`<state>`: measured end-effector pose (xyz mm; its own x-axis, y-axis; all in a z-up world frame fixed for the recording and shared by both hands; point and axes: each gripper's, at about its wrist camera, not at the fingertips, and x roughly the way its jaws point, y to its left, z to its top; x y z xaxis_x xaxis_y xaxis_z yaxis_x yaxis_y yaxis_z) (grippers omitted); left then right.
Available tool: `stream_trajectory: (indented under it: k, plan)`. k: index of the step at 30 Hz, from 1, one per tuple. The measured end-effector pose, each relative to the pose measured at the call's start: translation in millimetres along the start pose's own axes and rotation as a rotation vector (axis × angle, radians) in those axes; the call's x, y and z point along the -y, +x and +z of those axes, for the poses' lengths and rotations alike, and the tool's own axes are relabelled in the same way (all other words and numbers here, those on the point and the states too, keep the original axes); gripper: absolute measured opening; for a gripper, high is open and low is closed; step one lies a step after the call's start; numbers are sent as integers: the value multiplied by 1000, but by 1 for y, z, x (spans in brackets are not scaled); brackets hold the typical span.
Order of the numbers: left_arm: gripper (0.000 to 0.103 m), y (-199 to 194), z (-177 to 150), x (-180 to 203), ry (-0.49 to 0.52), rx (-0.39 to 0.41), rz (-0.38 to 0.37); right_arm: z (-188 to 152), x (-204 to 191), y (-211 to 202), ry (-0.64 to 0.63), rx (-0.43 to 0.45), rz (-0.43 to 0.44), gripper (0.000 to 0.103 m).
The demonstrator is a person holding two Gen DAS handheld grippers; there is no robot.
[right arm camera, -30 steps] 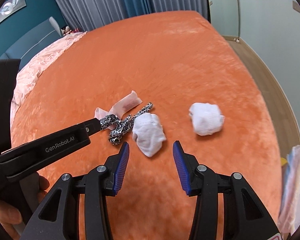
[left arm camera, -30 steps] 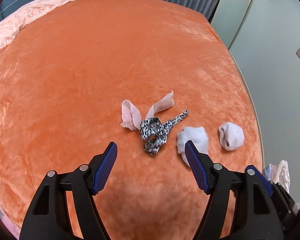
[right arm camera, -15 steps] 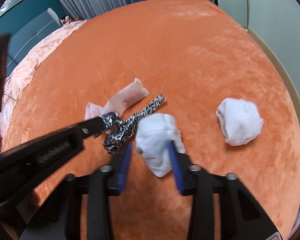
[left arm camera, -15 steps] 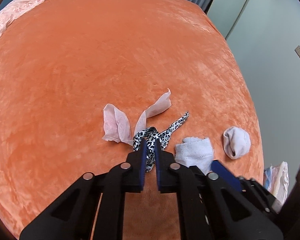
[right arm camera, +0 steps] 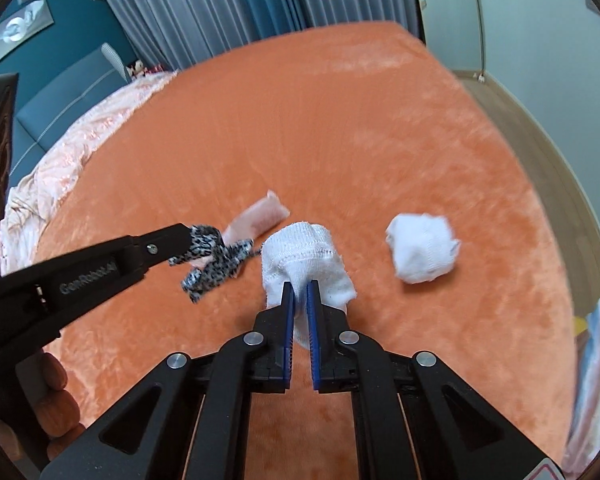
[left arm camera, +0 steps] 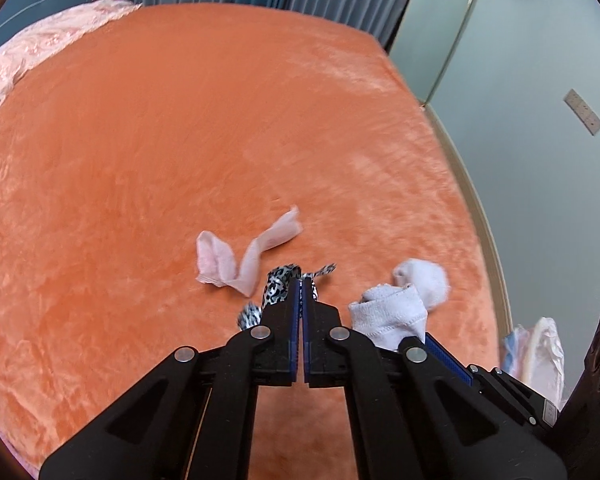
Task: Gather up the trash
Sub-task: 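Close the right tool on a white sock while the left tool grasps the leopard scrunchie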
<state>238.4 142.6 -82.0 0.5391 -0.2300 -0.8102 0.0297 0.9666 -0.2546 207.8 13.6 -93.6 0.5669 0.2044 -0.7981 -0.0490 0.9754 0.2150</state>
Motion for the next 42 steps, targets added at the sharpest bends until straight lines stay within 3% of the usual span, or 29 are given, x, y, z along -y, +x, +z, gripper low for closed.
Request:
stream_trajectory:
  k: [7,15,20,21,25,28,36,42]
  plan:
    - [0,-47,-9,43,56,62,-51,0,14,-67,17,112,-6,6]
    - [0,-96,-20,105,150,128,-105,-9,62,-139,97,228,-44,6]
    - [2,-105,-32,119,153,119,-115,-24,92,-173,139,269,-75,6]
    - [5,-101,-36,115,141,104,-104,-28,95,-178,144,272,-79,6]
    - [50,-79,-53,90,75,43,-57,-43,106,-185,162,273,-85,6]
    - [59,-53,-66,69,62,-9,-4,-51,111,-179,177,257,-81,6]
    - [61,26,-86,31,-10,-170,28,-48,111,-136,187,182,-60,6]
    - [58,63,-82,32,8,-206,51,-41,112,-104,188,131,-51,6]
